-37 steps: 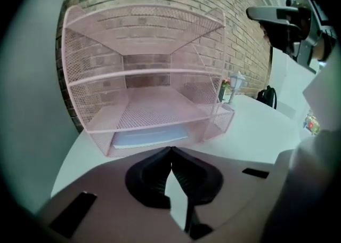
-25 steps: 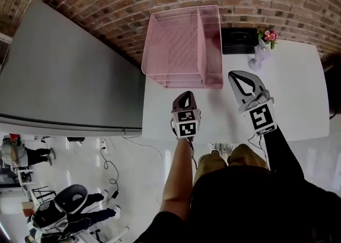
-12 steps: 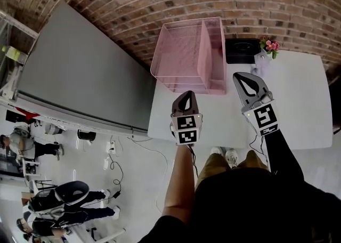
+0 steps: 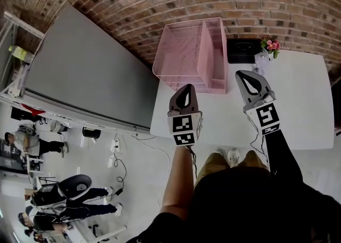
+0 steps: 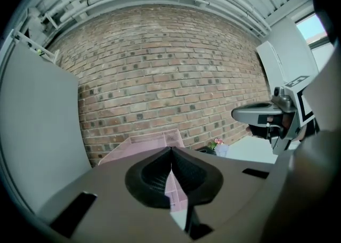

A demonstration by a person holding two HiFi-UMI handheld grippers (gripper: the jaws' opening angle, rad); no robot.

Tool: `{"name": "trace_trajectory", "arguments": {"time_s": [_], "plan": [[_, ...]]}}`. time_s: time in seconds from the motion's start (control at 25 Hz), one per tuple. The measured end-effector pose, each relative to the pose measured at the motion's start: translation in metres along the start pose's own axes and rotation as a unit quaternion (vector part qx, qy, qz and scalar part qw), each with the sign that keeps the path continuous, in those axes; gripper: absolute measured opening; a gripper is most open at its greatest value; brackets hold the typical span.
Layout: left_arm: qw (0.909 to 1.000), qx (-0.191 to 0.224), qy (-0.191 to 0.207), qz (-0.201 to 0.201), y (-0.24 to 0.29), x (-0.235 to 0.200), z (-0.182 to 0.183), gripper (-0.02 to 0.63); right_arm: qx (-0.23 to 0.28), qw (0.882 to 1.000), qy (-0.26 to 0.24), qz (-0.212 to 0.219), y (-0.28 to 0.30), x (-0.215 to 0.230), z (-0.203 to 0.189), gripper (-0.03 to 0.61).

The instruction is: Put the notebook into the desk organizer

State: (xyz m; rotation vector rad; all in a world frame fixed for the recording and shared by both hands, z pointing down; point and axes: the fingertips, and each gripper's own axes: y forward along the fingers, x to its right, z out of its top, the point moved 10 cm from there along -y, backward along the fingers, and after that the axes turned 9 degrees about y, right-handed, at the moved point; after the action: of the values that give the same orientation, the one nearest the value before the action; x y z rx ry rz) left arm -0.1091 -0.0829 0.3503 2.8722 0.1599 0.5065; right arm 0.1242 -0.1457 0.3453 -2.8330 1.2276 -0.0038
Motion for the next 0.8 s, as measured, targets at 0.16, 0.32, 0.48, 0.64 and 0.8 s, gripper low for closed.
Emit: {"name": "trace_trajectory", "arguments": {"time_s": [0.16,0.32,0.48,0.64,0.8], "plan": [[0.9999,0.010,-0.004,0.003,0.000,0.000,0.003,0.015,0.001,1.000,-0.001,-0.003,0.001,0.002,0.000,0.021],[0.9996,0.024,-0.009,0.014,-0.004,-0.004,0.008,0.015,-0.002,1.000,-0.006,0.008,0.005,0.002,0.001,0.021],[0.9989,0.041,-0.008,0.023,-0.007,-0.011,0.016,0.015,-0.004,1.000,-0.017,0.013,0.010,-0.003,0.008,0.021],[0.9989,0.041,-0.005,0.024,-0.007,-0.014,0.021,0.015,0.000,1.000,-0.018,0.011,0.011,-0.002,0.013,0.021],[0.9984,0.051,-0.007,0.024,-0.007,-0.016,0.021,0.015,0.005,1.000,-0.018,0.008,0.015,-0.002,0.014,0.021]]}}
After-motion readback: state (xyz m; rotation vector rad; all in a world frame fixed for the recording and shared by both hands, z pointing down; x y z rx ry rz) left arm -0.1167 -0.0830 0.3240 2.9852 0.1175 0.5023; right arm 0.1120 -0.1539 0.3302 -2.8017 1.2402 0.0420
